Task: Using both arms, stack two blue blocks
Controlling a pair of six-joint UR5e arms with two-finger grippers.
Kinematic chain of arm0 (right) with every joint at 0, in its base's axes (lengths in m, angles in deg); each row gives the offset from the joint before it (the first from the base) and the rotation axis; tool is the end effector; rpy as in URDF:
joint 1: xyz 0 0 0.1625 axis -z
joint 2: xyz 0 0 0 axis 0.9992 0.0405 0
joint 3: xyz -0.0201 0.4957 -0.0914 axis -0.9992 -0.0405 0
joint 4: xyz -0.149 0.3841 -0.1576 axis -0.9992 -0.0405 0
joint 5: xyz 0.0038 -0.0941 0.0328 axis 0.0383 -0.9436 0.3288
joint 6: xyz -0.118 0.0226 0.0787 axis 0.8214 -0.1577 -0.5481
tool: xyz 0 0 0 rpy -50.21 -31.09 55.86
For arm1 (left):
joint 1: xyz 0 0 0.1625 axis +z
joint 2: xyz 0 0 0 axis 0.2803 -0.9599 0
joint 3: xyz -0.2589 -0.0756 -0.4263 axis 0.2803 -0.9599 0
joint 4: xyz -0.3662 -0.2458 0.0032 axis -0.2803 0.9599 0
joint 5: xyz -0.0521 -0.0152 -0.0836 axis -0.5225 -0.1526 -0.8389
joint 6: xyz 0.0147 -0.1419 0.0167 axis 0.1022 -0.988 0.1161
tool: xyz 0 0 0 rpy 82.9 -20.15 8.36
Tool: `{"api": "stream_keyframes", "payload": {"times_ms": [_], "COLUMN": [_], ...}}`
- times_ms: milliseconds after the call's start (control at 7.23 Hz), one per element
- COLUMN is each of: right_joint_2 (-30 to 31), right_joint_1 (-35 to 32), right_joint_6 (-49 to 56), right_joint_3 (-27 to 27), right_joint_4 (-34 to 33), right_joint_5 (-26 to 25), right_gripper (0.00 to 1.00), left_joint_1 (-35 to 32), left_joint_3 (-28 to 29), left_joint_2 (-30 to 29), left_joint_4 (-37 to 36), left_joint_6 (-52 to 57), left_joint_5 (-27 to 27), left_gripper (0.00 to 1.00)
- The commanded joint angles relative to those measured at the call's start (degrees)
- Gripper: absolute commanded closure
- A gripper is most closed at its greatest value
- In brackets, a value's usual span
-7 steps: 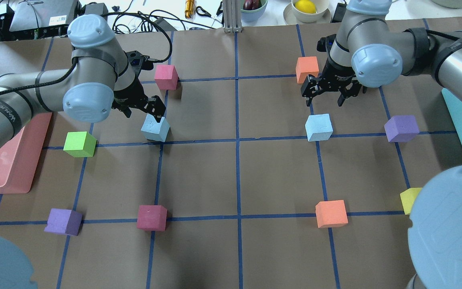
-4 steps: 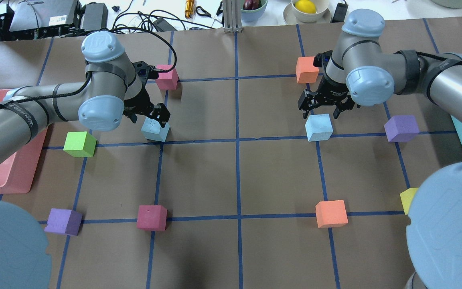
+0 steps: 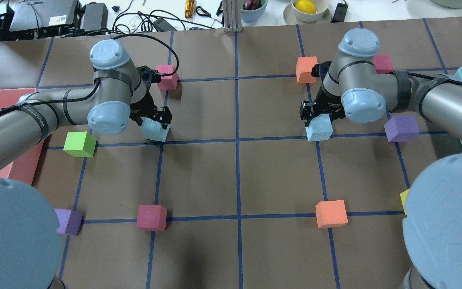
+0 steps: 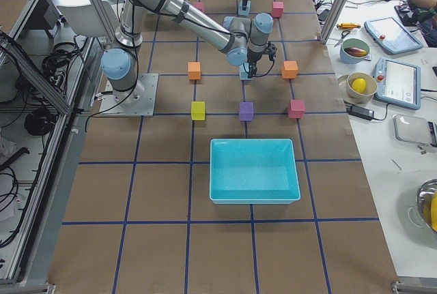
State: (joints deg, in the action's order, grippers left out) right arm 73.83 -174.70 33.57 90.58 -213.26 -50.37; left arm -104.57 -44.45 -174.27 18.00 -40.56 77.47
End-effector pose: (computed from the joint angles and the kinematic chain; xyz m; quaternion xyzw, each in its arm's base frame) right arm 0.1100 -0.6533 0.2025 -0.0154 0.9989 0.0210 0.0378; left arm -0.1143 -0.6559 0.2050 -0.0906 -0.9959 0.0029 0.0016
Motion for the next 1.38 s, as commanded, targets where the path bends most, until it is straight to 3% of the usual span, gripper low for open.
{"api": "stream_keyframes", "payload": {"times_ms": [0,138,277,553,830,1106,1245], "right_joint_2": [0.7,1.6,1.3,-4.5,-14.6,-20.9,-22.6], "right_joint_1": [0.0,-0.3,-1.5,-6.5,-10.9,-14.0,-14.8], "right_joint_6": [0.6,0.2,0.0,-6.6,-13.1,-18.3,-20.9], "right_joint_3": [-0.8,-4.4,-9.4,-22.5,-35.7,-43.3,-44.3], "right_joint_4": [-0.4,0.6,2.7,7.7,8.3,8.3,8.2], "right_joint_5": [0.0,0.3,0.7,0.2,-0.1,0.6,0.6], "right_gripper": [1.00,1.00,1.00,1.00,1.00,1.00,1.00], "left_joint_1": [0.0,0.0,-0.2,-0.6,-0.6,-0.7,-1.0], "left_joint_3": [-1.7,-1.7,-1.0,0.0,1.8,5.8,8.1], "left_joint_2": [0.2,1.4,2.0,2.4,3.5,4.3,5.0], "left_joint_4": [-0.8,-0.6,-0.5,-0.3,1.7,7.7,11.5], "left_joint_6": [-0.2,-0.6,-2.8,-3.7,-5.2,-6.6,-7.2], "left_joint_5": [-0.4,-2.4,-4.4,-4.7,-4.3,-4.1,-4.1], "left_gripper": [0.65,0.88,1.00,1.00,1.00,1.00,1.00]}}
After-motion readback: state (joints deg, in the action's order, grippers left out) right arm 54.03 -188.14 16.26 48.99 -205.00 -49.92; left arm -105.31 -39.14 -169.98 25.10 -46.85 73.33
